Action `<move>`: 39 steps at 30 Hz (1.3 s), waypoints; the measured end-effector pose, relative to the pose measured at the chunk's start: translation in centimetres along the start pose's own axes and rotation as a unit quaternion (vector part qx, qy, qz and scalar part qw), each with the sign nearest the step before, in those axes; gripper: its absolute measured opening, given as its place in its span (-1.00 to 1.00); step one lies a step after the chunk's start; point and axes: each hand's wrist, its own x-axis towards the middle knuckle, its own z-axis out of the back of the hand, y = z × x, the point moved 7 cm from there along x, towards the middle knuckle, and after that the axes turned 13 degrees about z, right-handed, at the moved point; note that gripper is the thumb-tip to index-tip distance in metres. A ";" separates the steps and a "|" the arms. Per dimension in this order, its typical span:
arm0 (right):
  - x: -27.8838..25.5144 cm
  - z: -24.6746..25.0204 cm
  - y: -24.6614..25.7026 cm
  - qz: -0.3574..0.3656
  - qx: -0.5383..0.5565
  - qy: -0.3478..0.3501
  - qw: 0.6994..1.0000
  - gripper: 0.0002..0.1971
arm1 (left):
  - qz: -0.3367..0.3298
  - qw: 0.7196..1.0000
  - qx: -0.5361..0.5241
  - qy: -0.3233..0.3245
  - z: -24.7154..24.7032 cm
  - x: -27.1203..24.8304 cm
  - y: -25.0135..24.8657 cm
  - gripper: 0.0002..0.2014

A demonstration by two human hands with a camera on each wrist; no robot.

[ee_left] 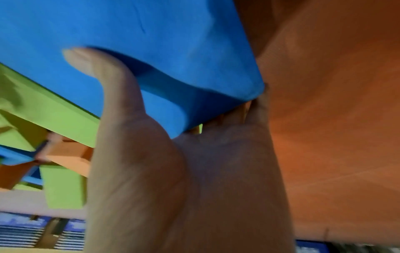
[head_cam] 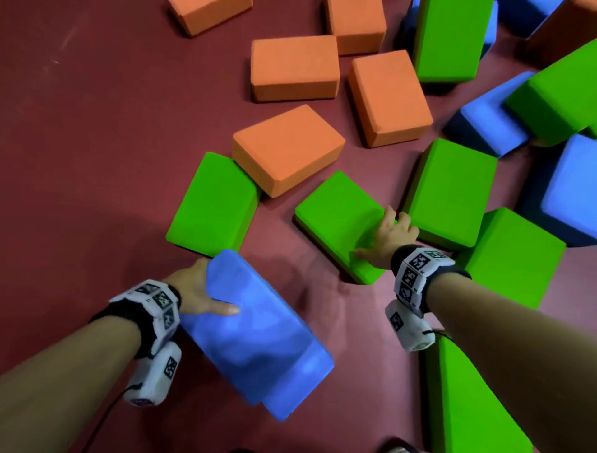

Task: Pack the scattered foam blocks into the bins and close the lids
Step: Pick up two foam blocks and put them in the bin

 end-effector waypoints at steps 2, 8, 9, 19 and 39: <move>1.0 -0.8 -0.8 0.002 -0.013 0.017 1.000 0.32 | -0.026 0.998 -0.040 0.044 -0.1 1.3 0.3 0.09; 1.2 -0.7 -2.1 -0.012 -0.076 0.032 0.997 0.45 | -0.078 0.987 -0.081 0.118 0.0 0.4 -1.3 -0.18; 0.9 -0.5 -2.0 -0.012 -0.082 0.030 0.996 0.42 | -0.076 0.988 -0.078 0.111 0.0 0.4 -1.3 -0.16; -5.0 -3.0 -0.2 -0.041 0.159 0.050 0.985 0.11 | -0.015 0.997 0.062 -0.031 3.9 -4.3 -4.5 0.20; -44.4 19.3 -19.5 -0.195 0.132 -0.203 0.951 -0.06 | -0.444 0.771 0.419 -0.184 6.2 -44.4 -45.1 0.05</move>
